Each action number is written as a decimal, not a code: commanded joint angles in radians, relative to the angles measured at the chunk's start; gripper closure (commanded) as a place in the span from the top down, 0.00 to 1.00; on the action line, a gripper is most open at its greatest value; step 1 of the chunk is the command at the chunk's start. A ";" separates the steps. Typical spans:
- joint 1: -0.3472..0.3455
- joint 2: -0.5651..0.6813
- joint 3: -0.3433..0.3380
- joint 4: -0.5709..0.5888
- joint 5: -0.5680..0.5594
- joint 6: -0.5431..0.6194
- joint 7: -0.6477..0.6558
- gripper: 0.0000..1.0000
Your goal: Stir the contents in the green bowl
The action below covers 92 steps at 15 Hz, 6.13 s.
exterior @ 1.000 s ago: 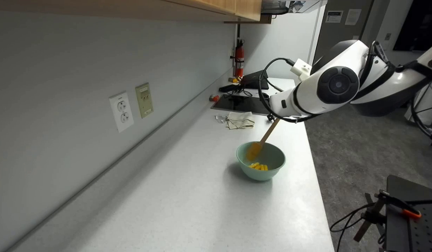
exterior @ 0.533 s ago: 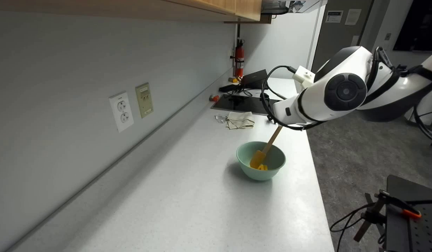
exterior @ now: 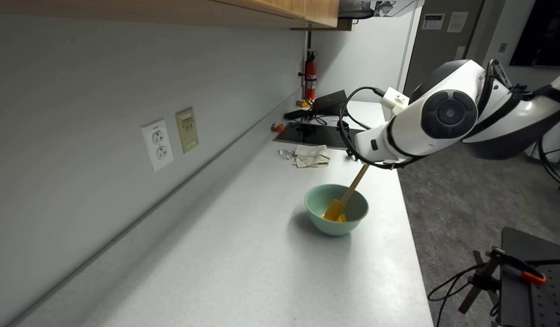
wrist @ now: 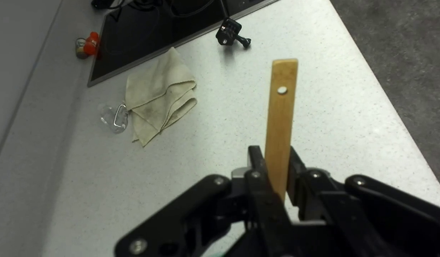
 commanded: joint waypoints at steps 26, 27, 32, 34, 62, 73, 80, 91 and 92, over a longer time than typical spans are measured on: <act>-0.011 -0.011 -0.025 -0.011 -0.346 0.034 0.173 0.04; -0.012 -0.006 -0.025 -0.010 -0.369 0.029 0.193 0.04; -0.016 0.016 -0.027 -0.016 -0.516 -0.016 0.309 0.04; -0.022 0.025 -0.029 -0.025 -0.525 -0.023 0.314 0.04; -0.023 0.003 -0.007 0.035 0.372 0.071 -0.288 0.04; -0.024 -0.010 -0.023 0.084 0.374 0.093 -0.263 0.04; -0.025 -0.001 -0.034 0.069 0.151 0.096 -0.182 0.04; -0.020 0.011 -0.025 0.005 0.049 0.081 -0.104 0.04; -0.019 0.013 -0.024 0.003 0.070 0.081 -0.107 0.04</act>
